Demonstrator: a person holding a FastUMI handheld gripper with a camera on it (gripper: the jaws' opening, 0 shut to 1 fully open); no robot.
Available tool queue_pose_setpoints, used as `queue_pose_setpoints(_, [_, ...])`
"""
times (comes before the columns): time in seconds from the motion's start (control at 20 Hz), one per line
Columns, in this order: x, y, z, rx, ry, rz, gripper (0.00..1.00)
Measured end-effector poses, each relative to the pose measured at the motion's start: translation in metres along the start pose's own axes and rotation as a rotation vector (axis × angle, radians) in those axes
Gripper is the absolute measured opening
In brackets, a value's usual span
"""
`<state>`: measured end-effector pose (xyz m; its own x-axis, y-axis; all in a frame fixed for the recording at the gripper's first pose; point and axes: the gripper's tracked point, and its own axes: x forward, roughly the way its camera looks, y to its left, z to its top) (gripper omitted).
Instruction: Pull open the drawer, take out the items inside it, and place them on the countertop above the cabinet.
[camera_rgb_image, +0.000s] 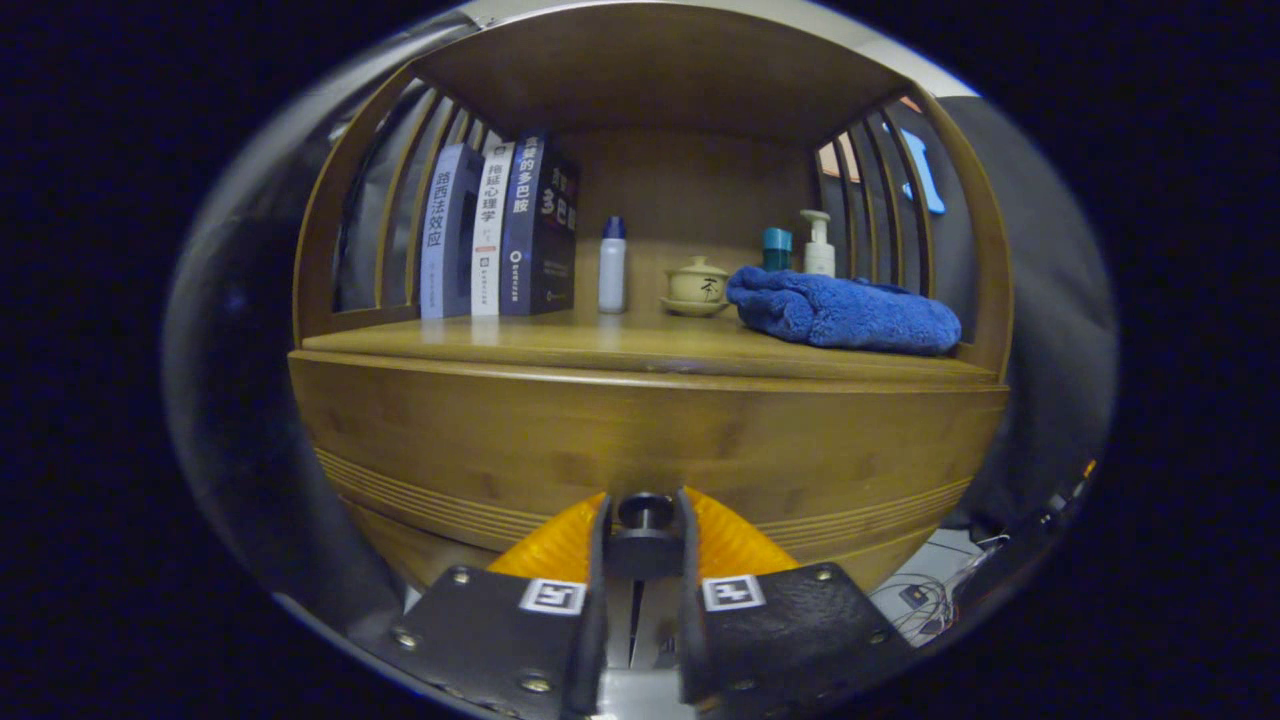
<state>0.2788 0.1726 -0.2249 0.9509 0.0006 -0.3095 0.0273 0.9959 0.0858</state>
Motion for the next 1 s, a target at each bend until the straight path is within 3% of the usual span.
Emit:
queue_pose_setpoints(0.4, [-0.008, -0.002, -0.005, 0.016, 0.027, -0.006, 0.28])
queue_pose_setpoints(1.0, [-0.09, -0.007, -0.022, 0.015, 0.049, 0.019, 0.28])
